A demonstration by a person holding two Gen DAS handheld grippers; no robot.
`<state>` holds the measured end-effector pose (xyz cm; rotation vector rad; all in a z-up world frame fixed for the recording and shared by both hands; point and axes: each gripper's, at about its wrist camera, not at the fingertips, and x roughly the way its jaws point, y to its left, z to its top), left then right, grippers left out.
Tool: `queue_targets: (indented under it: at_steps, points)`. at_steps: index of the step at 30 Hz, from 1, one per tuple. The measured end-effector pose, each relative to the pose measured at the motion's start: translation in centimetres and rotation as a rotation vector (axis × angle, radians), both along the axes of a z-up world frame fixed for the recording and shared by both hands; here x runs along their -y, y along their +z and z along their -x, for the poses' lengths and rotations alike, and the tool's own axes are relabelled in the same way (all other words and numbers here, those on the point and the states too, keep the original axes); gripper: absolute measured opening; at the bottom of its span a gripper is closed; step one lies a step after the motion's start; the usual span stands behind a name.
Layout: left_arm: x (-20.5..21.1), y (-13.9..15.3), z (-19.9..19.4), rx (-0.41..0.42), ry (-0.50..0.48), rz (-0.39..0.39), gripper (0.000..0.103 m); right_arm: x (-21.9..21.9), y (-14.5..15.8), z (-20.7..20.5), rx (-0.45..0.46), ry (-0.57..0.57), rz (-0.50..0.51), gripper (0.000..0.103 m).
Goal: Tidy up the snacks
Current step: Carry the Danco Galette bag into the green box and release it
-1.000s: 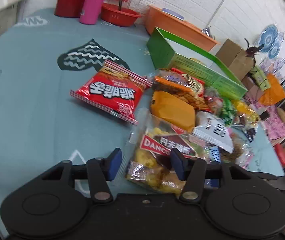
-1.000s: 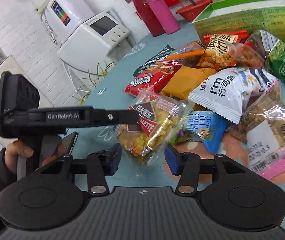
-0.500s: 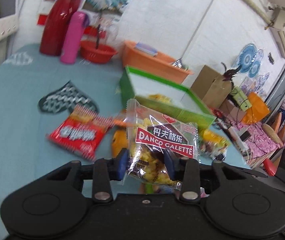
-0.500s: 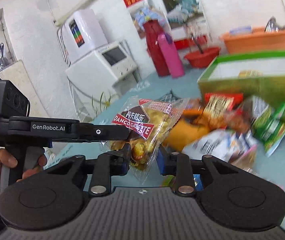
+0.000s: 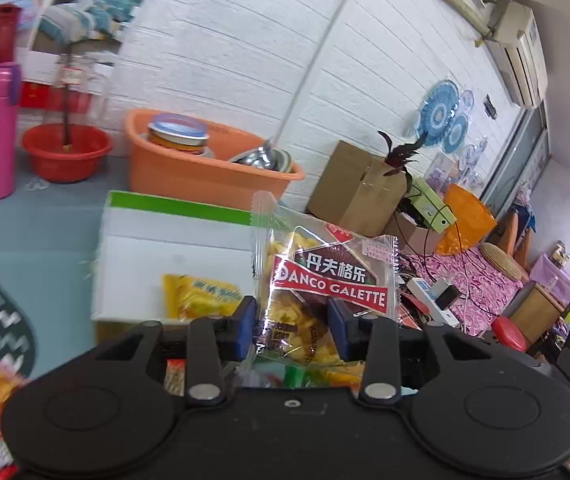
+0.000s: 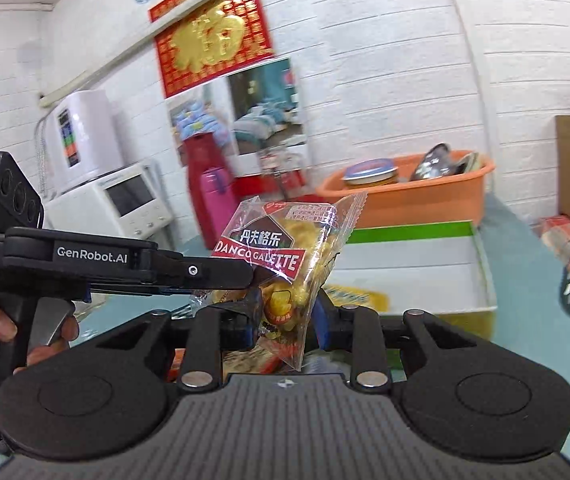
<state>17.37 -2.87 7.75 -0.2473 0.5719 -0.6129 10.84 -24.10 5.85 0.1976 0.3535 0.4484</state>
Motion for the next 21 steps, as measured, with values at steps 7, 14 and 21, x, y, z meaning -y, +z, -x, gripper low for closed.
queue_targets:
  at_steps: [7,14,21]
  points:
    - [4.1,-1.7,-5.7,-0.041,-0.045,-0.014,0.056,4.1,-1.4,-4.4,-0.048,-0.076,-0.015,0.048]
    - [5.6,-3.7,-9.5,-0.088,-0.038,-0.027,0.063,5.6,-3.1,-7.9,-0.083,-0.106,-0.008,0.05]
    - [4.9,-3.8,-7.9,-0.038,0.016,-0.094,0.103,4.1,-4.8,-8.8,-0.077,-0.138,0.177,0.097]
